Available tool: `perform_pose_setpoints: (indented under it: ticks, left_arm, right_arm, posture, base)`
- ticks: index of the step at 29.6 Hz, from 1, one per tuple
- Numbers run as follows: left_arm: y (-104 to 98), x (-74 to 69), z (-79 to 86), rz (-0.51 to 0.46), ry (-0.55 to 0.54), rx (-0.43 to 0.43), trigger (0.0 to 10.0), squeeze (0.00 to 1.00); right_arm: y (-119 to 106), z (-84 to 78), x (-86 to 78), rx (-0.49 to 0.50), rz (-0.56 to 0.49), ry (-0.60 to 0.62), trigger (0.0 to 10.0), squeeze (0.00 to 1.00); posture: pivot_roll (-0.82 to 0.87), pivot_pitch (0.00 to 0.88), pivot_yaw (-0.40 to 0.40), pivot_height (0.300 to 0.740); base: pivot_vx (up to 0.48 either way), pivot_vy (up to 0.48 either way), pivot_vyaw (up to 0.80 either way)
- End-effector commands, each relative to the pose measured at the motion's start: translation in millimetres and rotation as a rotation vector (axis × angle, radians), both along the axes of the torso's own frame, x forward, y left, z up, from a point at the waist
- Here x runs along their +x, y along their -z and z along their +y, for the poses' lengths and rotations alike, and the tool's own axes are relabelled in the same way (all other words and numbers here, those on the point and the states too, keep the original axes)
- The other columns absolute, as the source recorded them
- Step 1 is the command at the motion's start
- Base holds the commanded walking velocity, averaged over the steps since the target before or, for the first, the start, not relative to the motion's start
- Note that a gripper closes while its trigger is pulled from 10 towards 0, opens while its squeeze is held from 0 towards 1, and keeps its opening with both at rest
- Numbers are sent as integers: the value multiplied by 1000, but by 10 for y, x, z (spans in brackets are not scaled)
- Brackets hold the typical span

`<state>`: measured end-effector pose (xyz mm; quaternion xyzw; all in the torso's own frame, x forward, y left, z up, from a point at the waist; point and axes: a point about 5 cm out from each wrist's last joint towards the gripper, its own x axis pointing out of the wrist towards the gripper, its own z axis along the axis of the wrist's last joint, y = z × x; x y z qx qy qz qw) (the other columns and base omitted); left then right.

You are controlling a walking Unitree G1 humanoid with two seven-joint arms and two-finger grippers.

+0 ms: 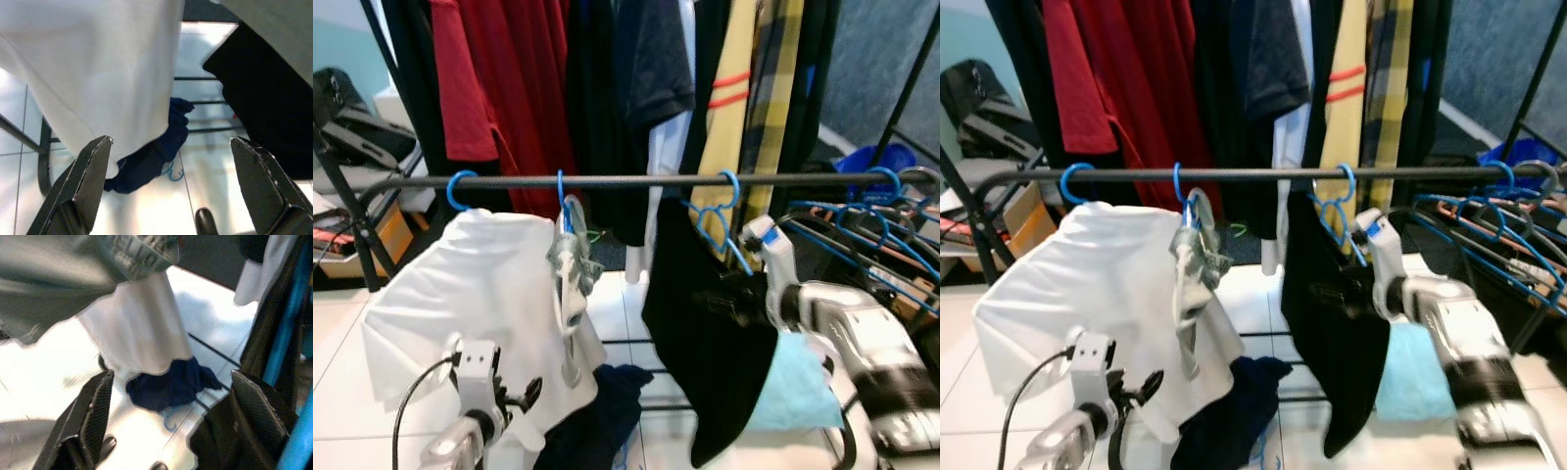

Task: Hang hanger

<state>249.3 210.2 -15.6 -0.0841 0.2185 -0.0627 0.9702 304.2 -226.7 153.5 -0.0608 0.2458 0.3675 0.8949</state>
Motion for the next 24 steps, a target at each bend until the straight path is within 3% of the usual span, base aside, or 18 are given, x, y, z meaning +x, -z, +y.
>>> perform_pose_setpoints:
  ticks: [1, 3, 8, 9, 10, 16, 18, 20, 22, 23, 24]
  left_arm:
    - [-2, -8, 33, 4, -8, -5, 10000, 0]
    - [-11, 7, 29, 3, -5, -6, 10000, 0]
    - [-14, 16, 17, 3, 2, -8, 10000, 0]
    - [-16, 24, 0, 2, 12, -10, 10000, 0]
    - [-18, 31, -15, 2, 18, -13, 10000, 0]
    - [-23, 48, -52, 4, 39, -12, 10000, 0]
    - [-25, 52, -55, 3, 41, -13, 10000, 0]
    - [-28, 55, -52, -1, 39, -17, 10000, 0]
    - [-28, 55, -52, -1, 39, -17, 10000, 0]
    - [-30, 55, -48, -3, 38, -18, 10000, 0]
    - [-30, 55, -48, -3, 38, -18, 10000, 0]
  right_arm:
    - [-37, 7, -104, -14, 6, -45, 10000, 1000]
    - [-13, -93, -241, -78, 26, -25, 10000, 1000]
    - [8, -115, -295, -100, 42, -25, 10000, 1000]
    - [29, -115, -336, -99, 63, -26, 10000, 396]
    - [82, -121, -388, -116, 98, -31, 10000, 0]
    - [196, -155, -489, -172, 150, -8, 10000, 0]
    - [158, -194, -414, -173, 100, 57, 10000, 0]
    - [-100, -384, -87, -149, -151, 328, 10000, 0]
    - [-100, -384, -87, -149, -151, 328, 10000, 0]
    - [-211, -456, 5, -104, -229, 445, 10000, 0]
    - [-211, -456, 5, -104, -229, 445, 10000, 0]
  posture:
    - [-134, 0, 0, 740]
    - [-142, 0, 2, 740]
    - [-153, 0, 9, 740]
    - [-157, 0, 13, 740]
    - [-161, 0, 16, 740]
    - [-157, 0, 17, 740]
    - [-155, 0, 17, 740]
    - [-156, 0, 16, 740]
    - [-156, 0, 16, 740]
    - [-156, 0, 15, 740]
    - [-156, 0, 15, 740]
  base:
    - [0, 0, 0]
    - [0, 0, 0]
    - [0, 0, 0]
    - [0, 0, 0]
    - [0, 0, 0]
    - [0, 0, 0]
    - [0, 0, 0]
    - [0, 0, 0]
    - [0, 0, 0]
    - [0, 0, 0]
    - [0, 0, 0]
